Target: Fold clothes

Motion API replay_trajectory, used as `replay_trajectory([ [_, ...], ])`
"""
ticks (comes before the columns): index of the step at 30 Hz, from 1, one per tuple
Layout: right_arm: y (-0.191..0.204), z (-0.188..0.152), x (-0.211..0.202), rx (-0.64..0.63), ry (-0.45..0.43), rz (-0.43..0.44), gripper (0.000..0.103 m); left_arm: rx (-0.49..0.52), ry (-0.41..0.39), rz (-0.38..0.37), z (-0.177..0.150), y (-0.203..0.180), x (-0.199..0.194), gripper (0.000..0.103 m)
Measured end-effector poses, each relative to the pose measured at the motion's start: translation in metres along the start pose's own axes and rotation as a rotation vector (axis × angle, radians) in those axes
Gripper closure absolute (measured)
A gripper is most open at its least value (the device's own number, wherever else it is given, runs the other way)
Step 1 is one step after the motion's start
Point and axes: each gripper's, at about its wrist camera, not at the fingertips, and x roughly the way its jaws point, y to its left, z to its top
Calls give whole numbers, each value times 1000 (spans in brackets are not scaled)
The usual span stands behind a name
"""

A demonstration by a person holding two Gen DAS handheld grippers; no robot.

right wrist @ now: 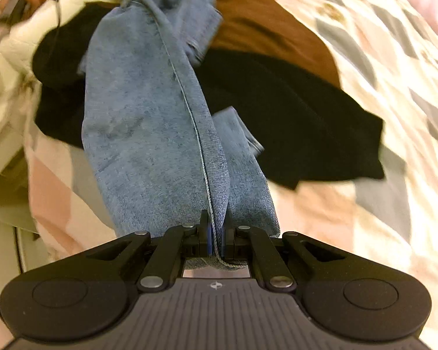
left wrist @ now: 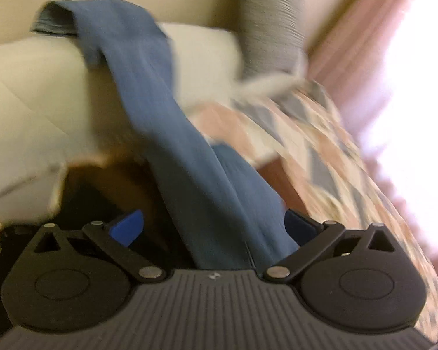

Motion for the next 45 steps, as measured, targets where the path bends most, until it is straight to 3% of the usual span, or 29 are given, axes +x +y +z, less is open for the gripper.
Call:
replay_trajectory([
  [7,8,-5,-2,18,-20,-42,99,-249,90,81,34,53,76,3],
  [9,7,-8,0,21,-28,-48,99,-322,125,61,36,65,96,12],
  [10,8,-10,-2,25,-32,-50,98,-339,135,50,38,68,101,32],
  [11,7,-12,-2,28,-38,-55,99,-337,134,45,40,67,102,59],
  [12,5,-12,-1,29,-46,-59,99,-315,123,28,42,64,101,75],
  [13,4,-13,-2,33,-56,-66,99,-266,101,59,43,57,94,97],
  [17,3,-16,-13,46,-121,-110,99,-17,-57,207,42,19,49,101],
  [20,4,-18,-26,40,-183,-158,99,92,-141,242,37,-9,7,101],
  [24,5,-26,-51,17,-285,-285,99,123,-201,212,31,-29,-49,102],
  [30,0,-50,-117,-12,-495,-575,99,220,-350,142,-6,-81,-158,101],
  [37,-18,-96,-235,-33,-824,-882,100,397,-499,86,-106,-166,-299,101],
  [45,-68,-183,-389,-36,-1081,-1040,100,512,-548,-14,-258,-256,-439,100],
])
